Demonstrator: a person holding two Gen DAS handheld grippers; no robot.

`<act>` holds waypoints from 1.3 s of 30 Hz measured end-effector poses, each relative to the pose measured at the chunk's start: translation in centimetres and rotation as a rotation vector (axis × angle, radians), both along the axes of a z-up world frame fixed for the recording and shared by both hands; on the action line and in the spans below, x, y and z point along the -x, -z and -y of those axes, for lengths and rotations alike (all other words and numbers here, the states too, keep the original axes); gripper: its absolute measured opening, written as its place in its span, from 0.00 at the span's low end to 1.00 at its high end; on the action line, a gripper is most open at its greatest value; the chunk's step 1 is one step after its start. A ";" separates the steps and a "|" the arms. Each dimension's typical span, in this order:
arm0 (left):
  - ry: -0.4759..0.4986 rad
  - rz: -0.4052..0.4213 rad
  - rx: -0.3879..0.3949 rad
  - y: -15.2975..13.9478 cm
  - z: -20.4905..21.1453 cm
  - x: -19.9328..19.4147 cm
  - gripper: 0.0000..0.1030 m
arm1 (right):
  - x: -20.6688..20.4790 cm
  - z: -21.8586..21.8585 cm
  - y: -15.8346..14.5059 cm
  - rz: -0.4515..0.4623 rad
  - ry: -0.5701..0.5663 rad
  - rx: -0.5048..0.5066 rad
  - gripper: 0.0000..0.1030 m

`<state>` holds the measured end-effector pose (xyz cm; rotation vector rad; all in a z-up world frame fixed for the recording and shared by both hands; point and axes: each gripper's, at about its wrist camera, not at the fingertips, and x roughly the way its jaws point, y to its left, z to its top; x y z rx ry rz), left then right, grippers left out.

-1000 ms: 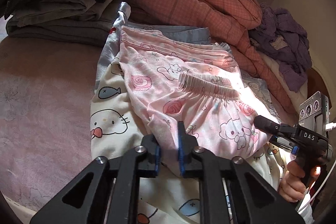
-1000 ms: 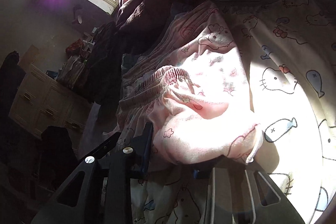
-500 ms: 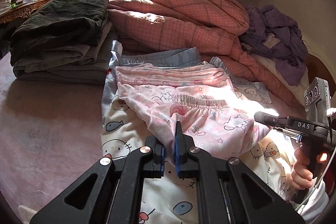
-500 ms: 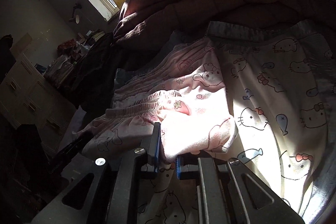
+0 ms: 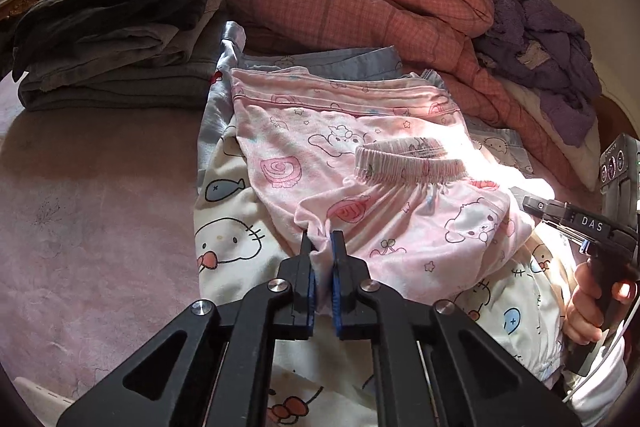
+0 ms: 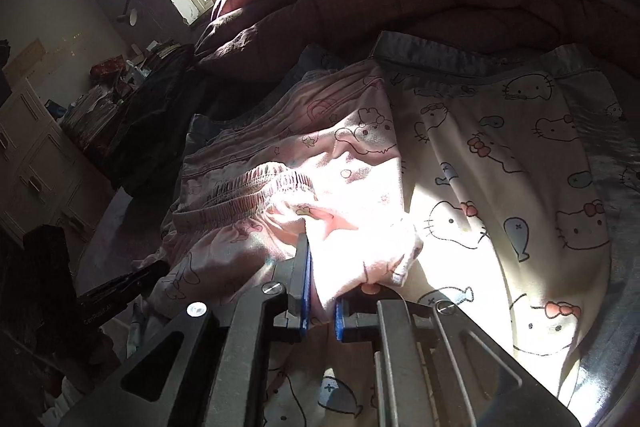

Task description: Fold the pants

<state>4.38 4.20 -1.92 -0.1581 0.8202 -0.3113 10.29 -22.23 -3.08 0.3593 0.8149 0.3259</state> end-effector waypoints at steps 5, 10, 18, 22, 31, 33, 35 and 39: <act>0.023 0.051 -0.026 -2.4 0.1 1.7 0.05 | 1.9 0.6 -1.4 0.062 0.018 0.034 0.04; 0.017 0.073 -0.022 -3.5 -0.5 4.3 0.05 | 6.5 0.0 -3.7 0.142 0.028 0.074 0.04; 0.047 0.087 -0.014 -4.3 -1.4 10.9 0.05 | 15.6 -0.3 -3.7 0.146 0.025 0.070 0.04; 0.032 0.082 -0.087 -2.4 -0.7 11.9 0.06 | 17.2 -0.7 -2.1 0.129 0.027 0.086 0.04; -0.025 0.192 -0.209 -1.1 -1.4 14.0 0.30 | 17.6 -0.4 0.5 0.169 0.043 0.179 0.29; -0.033 0.215 -0.239 -1.3 -1.9 14.5 0.30 | 18.3 0.5 0.3 0.195 0.063 0.208 0.41; -0.046 0.222 -0.255 -1.5 -2.7 14.9 0.29 | 19.2 1.3 -0.3 0.228 0.079 0.240 0.43; -0.029 0.233 -0.251 -2.1 -3.3 16.0 0.29 | 20.8 2.4 -1.9 0.313 0.146 0.354 0.43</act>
